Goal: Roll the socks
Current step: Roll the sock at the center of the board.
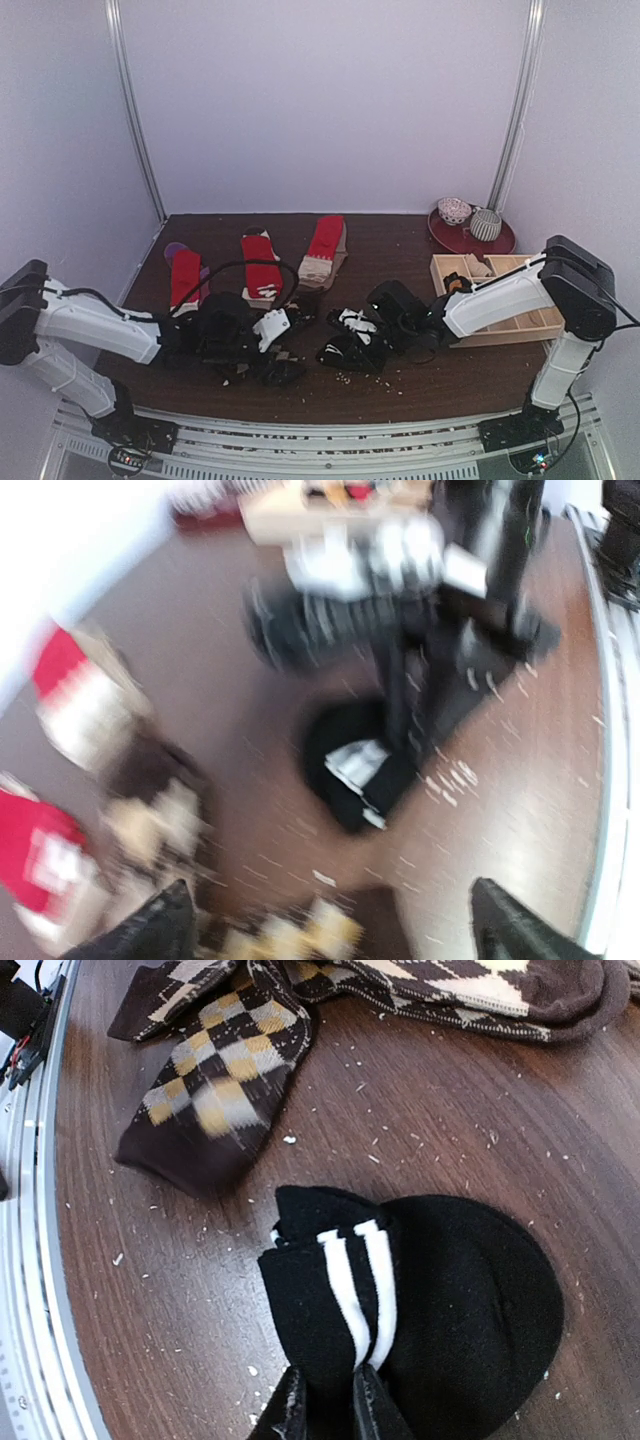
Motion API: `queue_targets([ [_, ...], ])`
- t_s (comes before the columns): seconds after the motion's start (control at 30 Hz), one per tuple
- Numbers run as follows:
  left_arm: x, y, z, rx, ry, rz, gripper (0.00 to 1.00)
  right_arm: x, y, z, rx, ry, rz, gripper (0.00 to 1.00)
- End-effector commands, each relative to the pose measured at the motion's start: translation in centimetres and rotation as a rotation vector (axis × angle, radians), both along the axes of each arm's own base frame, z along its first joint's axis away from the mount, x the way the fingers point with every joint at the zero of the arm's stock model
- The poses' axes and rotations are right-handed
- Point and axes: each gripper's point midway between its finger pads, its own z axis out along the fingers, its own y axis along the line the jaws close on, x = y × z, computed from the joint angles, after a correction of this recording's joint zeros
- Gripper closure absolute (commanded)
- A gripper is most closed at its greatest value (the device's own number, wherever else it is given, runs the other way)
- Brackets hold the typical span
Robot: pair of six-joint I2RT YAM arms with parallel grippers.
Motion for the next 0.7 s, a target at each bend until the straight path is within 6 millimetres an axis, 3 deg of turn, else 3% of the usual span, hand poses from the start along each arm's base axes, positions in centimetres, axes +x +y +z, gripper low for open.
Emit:
queue_targets([
  [0.0,4.2,1.4,5.9,0.003,-0.351,0.138,0.02,-3.9,-4.6,-4.7,-0.216,0.261,-0.027,0.84],
  [0.13,4.6,1.7,9.9,-0.191,-0.478,0.183,0.02,-3.3,-4.8,-4.5,-0.209,0.295,-0.048,0.84],
  [0.27,2.4,-0.1,10.6,-0.338,-0.417,-0.028,0.02,-3.1,-4.7,-4.2,-0.199,0.322,-0.045,0.84],
  [0.33,1.0,-1.6,9.9,-0.342,-0.374,-0.167,0.09,-3.2,-4.7,-4.2,-0.19,0.345,-0.044,0.84],
  [0.37,0.4,-2.4,9.0,-0.312,-0.354,-0.231,0.36,-3.3,-4.7,-4.3,-0.191,0.36,-0.044,0.84],
  [0.4,0.3,-3.2,8.1,-0.279,-0.325,-0.268,0.48,-3.2,-4.7,-4.4,-0.194,0.374,-0.047,0.85],
  [0.43,0.1,-3.9,7.3,-0.246,-0.31,-0.297,0.49,-3.3,-4.8,-4.5,-0.2,0.386,-0.049,0.85],
  [0.5,-0.4,-4.7,5.1,-0.165,-0.33,-0.334,0.39,-3.4,-4.9,-4.6,-0.201,0.411,-0.051,0.84],
  [0.57,-0.7,-5.3,3.2,-0.119,-0.341,-0.361,0.37,-3.5,-5.1,-4.7,-0.203,0.431,-0.062,0.84],
  [0.67,-0.7,-5.5,2.0,-0.112,-0.356,-0.372,0.34,-3.4,-5.4,-4.8,-0.209,0.447,-0.068,0.85],
])
